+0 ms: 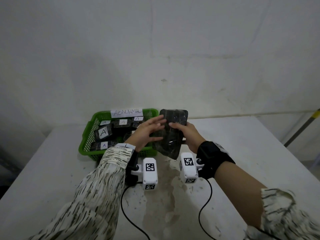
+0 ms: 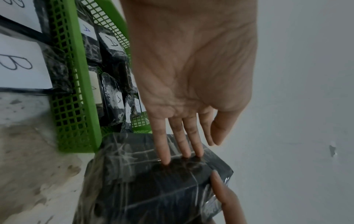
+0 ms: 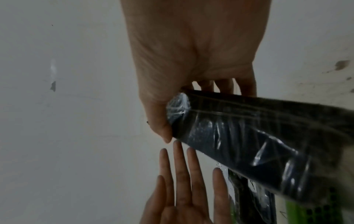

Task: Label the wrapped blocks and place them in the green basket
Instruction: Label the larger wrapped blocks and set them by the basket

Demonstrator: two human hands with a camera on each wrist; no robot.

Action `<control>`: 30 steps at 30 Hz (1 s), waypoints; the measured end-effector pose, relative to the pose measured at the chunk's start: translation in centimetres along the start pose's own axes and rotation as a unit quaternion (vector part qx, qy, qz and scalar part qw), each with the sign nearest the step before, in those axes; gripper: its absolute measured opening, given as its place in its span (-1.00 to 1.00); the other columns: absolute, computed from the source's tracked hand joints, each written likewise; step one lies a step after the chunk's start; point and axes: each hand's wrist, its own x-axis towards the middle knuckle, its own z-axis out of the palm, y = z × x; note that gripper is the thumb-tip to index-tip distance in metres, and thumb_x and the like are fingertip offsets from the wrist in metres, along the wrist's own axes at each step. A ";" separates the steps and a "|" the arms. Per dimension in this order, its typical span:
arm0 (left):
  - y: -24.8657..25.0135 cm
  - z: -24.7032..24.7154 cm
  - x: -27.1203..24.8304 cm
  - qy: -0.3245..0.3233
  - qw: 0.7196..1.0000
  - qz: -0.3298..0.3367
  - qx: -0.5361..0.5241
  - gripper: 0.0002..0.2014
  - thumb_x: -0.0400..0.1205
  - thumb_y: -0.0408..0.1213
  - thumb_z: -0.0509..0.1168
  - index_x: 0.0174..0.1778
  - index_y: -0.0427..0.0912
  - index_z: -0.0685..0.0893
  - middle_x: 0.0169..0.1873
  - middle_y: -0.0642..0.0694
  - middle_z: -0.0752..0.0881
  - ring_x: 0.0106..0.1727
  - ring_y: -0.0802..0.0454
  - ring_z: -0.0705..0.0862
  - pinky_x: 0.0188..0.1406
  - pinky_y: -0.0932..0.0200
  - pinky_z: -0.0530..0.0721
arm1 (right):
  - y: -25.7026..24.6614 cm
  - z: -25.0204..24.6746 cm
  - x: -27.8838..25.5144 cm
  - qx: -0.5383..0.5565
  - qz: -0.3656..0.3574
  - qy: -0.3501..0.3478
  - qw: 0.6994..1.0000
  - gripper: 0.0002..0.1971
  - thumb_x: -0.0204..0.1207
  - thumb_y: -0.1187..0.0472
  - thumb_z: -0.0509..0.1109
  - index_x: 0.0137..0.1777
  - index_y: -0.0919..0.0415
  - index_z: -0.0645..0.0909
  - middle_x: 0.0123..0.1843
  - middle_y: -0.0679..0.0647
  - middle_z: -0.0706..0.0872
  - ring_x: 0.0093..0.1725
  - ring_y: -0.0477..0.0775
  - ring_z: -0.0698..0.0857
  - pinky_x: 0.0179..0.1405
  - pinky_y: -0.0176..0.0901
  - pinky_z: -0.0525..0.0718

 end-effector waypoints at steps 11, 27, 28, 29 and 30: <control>-1.1 -0.8 1.1 0.110 0.991 -0.043 -0.066 -0.42 0.56 -0.23 0.39 0.50 -0.07 0.37 0.28 -0.17 0.62 0.22 -0.11 0.63 -0.01 -0.03 0.65 | 0.3 -0.7 0.4 0.133 0.029 -0.050 0.989 -0.55 0.28 0.07 0.40 0.19 0.18 0.56 0.11 0.13 0.69 0.10 0.16 0.70 0.03 0.08 0.67; -1.5 -0.5 0.9 0.177 0.983 0.011 -0.055 -0.46 0.51 -0.29 0.44 0.42 -0.17 0.48 0.26 -0.18 0.66 0.12 -0.06 0.71 -0.10 0.07 0.74 | 0.7 0.3 -0.6 -0.030 0.049 -0.075 0.996 -0.38 0.45 0.17 0.53 0.44 0.09 0.31 0.31 0.05 0.63 0.10 -0.05 0.69 -0.24 -0.19 0.67; -1.4 -0.5 0.7 0.159 0.986 0.004 -0.052 -0.43 0.51 -0.30 0.44 0.45 -0.14 0.45 0.27 -0.18 0.65 0.11 -0.04 0.71 -0.07 0.04 0.74 | 0.9 0.3 -0.6 -0.029 0.049 -0.066 0.996 -0.39 0.44 0.18 0.54 0.43 0.13 0.34 0.30 0.06 0.64 0.10 -0.02 0.70 -0.22 -0.17 0.67; -1.5 -0.6 0.6 0.135 0.990 -0.011 -0.042 -0.37 0.51 -0.32 0.44 0.50 -0.10 0.39 0.28 -0.19 0.63 0.11 -0.05 0.70 -0.03 -0.01 0.73 | 1.1 0.2 -0.5 -0.011 0.054 -0.055 0.997 -0.41 0.43 0.19 0.55 0.41 0.16 0.39 0.27 0.08 0.67 0.09 0.01 0.73 -0.20 -0.13 0.69; -1.6 -0.6 0.6 0.110 0.993 -0.028 -0.032 -0.30 0.50 -0.36 0.44 0.55 -0.06 0.30 0.30 -0.22 0.62 0.14 -0.09 0.69 0.02 -0.06 0.71 | 1.3 0.2 -0.4 0.018 0.058 -0.044 0.997 -0.45 0.43 0.19 0.54 0.39 0.19 0.44 0.24 0.11 0.71 0.08 0.06 0.75 -0.17 -0.10 0.72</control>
